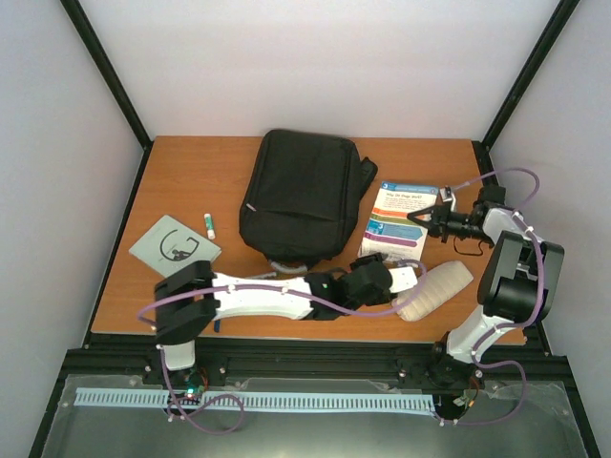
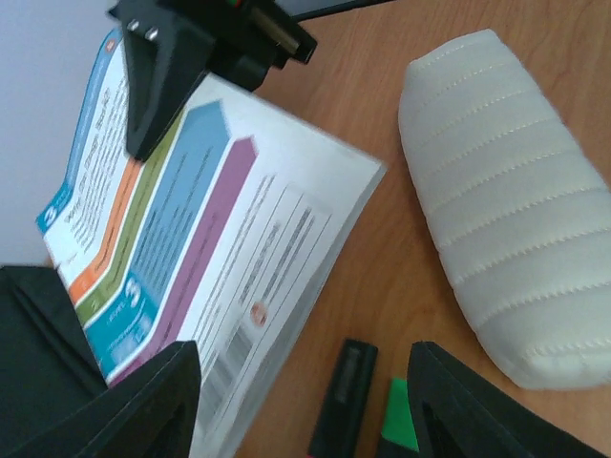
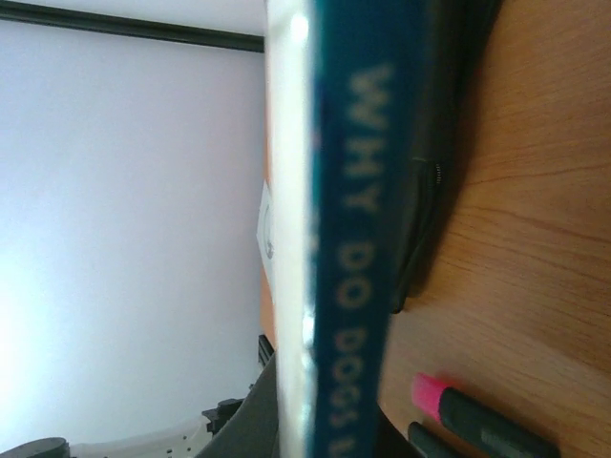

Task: Pack the student bag
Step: Pick up the book from the center of the board.

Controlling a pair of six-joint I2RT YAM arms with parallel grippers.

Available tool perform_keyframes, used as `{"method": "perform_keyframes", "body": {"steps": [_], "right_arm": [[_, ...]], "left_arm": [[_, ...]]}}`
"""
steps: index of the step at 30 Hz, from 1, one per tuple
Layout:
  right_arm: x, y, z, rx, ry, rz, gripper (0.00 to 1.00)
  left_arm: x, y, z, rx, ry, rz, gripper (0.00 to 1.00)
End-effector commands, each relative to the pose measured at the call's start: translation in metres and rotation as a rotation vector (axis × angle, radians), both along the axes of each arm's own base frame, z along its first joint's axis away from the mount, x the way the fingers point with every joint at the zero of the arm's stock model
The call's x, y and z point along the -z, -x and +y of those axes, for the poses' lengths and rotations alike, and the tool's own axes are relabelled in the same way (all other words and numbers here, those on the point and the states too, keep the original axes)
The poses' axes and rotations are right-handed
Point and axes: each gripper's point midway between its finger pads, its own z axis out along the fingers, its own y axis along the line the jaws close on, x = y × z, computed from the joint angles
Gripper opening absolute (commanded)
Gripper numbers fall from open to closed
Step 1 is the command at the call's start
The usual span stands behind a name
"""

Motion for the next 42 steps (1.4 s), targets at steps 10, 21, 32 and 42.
{"method": "perform_keyframes", "body": {"steps": [10, 21, 32, 42], "right_arm": [[-0.019, 0.004, 0.013, -0.035, -0.085, -0.056, 0.03], [-0.023, 0.005, 0.015, -0.054, -0.147, -0.051, 0.03], [-0.023, 0.007, 0.016, -0.059, -0.161, -0.050, 0.03], [-0.028, 0.006, 0.016, -0.061, -0.110, -0.101, 0.03]], "left_arm": [[-0.019, -0.027, -0.048, -0.058, -0.127, -0.460, 0.60], [-0.016, -0.045, -0.061, -0.067, -0.208, -0.617, 0.29], [-0.012, -0.072, -0.040, -0.135, -0.276, -0.700, 0.35], [-0.046, -0.080, 0.003, -0.247, -0.150, -0.603, 0.10]]}}
